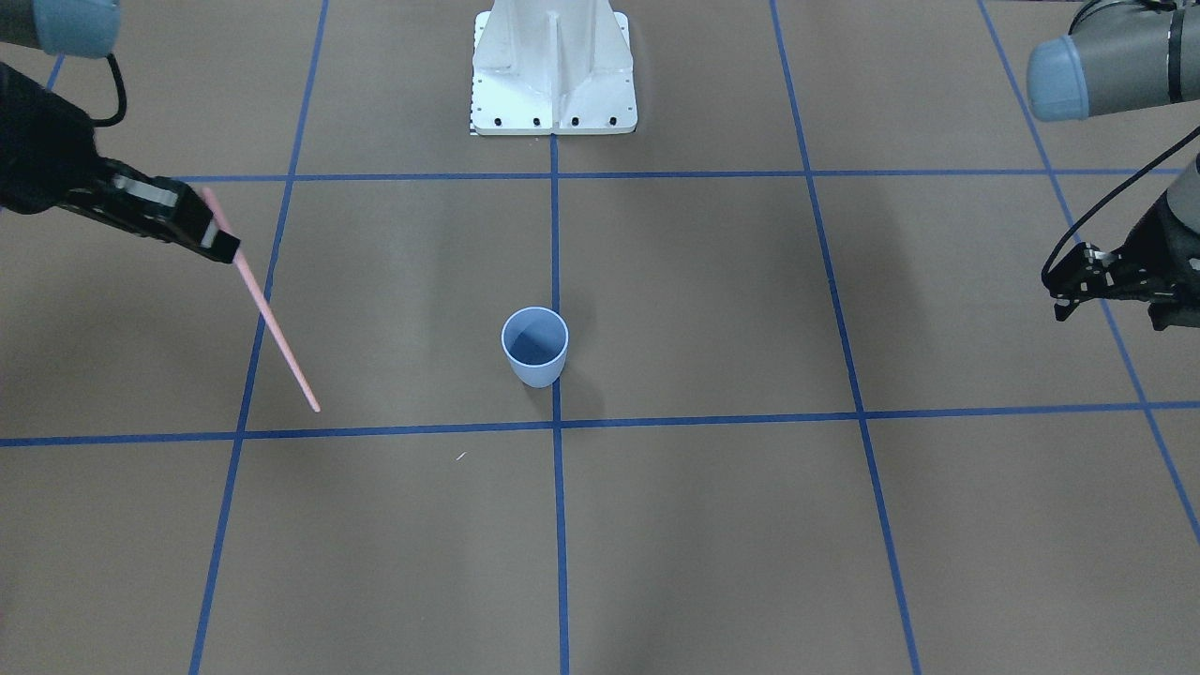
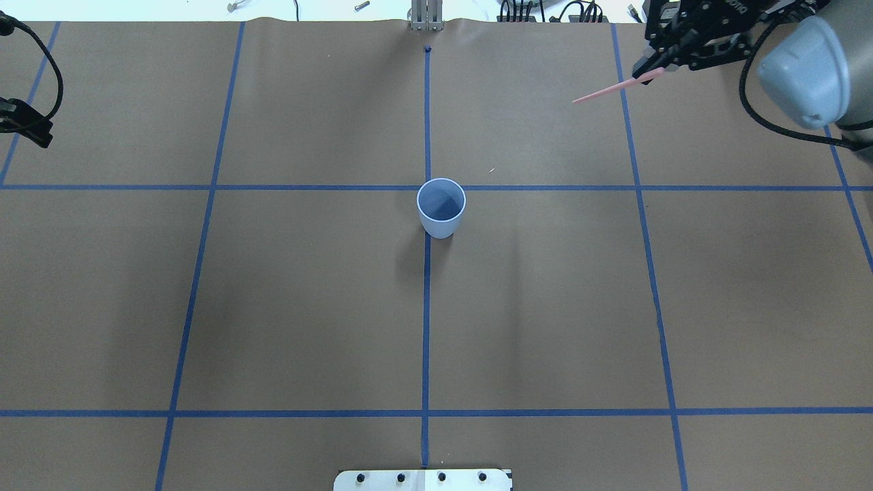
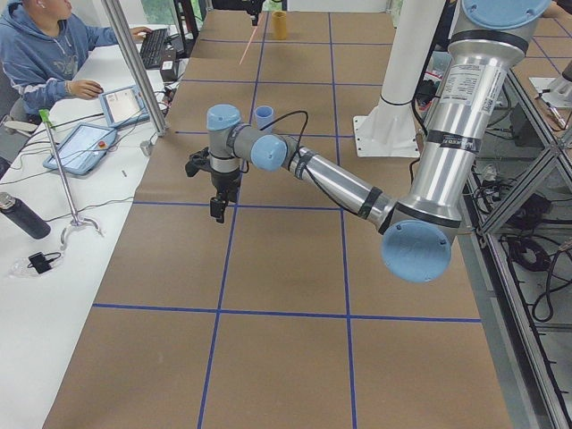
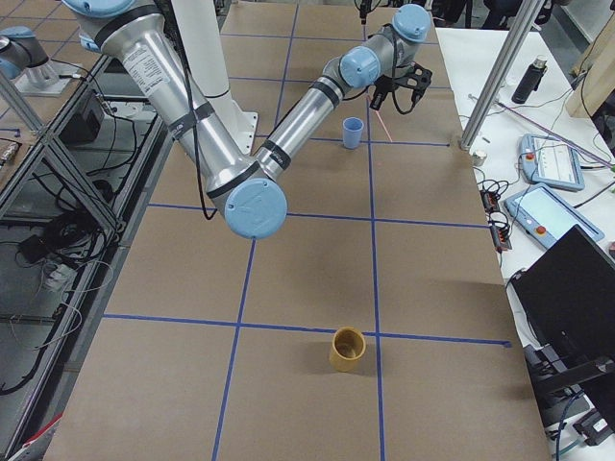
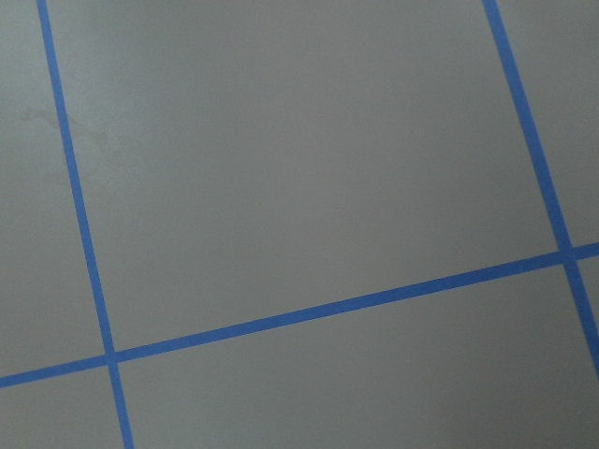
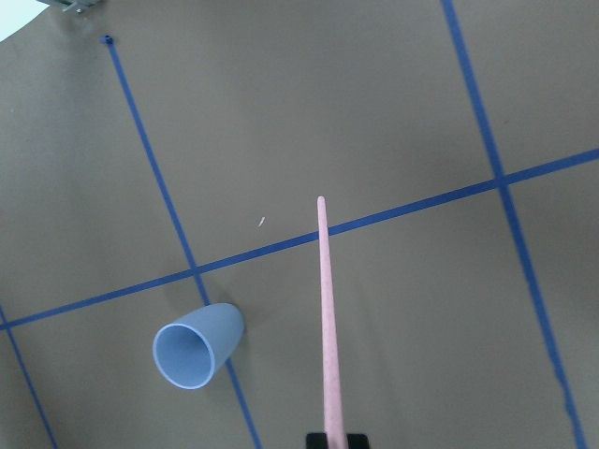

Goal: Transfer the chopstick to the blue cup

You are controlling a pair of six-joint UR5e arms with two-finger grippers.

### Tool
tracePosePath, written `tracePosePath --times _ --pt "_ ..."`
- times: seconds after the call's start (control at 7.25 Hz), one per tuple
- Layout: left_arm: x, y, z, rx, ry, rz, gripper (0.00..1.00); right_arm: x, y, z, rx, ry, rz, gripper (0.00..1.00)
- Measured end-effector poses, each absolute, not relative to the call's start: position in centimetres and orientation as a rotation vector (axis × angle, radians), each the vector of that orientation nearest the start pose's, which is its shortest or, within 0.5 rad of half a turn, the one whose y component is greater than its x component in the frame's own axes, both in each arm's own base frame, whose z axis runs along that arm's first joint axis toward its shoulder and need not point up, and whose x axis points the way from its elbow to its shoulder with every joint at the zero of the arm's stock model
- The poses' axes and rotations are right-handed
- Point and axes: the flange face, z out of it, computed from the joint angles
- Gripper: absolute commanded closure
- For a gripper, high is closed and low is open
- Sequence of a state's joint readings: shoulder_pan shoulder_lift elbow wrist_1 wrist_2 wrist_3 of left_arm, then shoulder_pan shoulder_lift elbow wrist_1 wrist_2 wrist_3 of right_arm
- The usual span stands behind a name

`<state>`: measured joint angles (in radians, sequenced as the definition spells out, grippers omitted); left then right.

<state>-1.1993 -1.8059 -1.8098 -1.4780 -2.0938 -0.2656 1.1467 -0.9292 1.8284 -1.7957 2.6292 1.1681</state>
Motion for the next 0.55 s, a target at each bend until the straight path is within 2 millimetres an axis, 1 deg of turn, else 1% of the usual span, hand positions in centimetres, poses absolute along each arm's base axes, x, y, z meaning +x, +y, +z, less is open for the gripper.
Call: tracePosePath --times 0.14,0.28,0.41,0.55 --pt "13.0 -56.3 44.4 0.191 0.608 0.203 0.02 -23.9 -56.9 15.1 -0.346 -1.146 0.304 1.0" --pt "12.9 -56.3 44.6 0.19 0.607 0.203 0.02 -26.8 -56.0 13.2 -0.388 -1.144 0.299 1.0" --pt "12.9 -56.3 44.7 0.19 0.607 0.203 0.02 -29.1 -55.0 12.0 -0.414 -1.141 0.278 1.0" --pt "12.9 -56.3 44.7 0.19 0.607 0.202 0.02 -31.3 -53.9 11.4 -0.43 -1.138 0.246 1.0"
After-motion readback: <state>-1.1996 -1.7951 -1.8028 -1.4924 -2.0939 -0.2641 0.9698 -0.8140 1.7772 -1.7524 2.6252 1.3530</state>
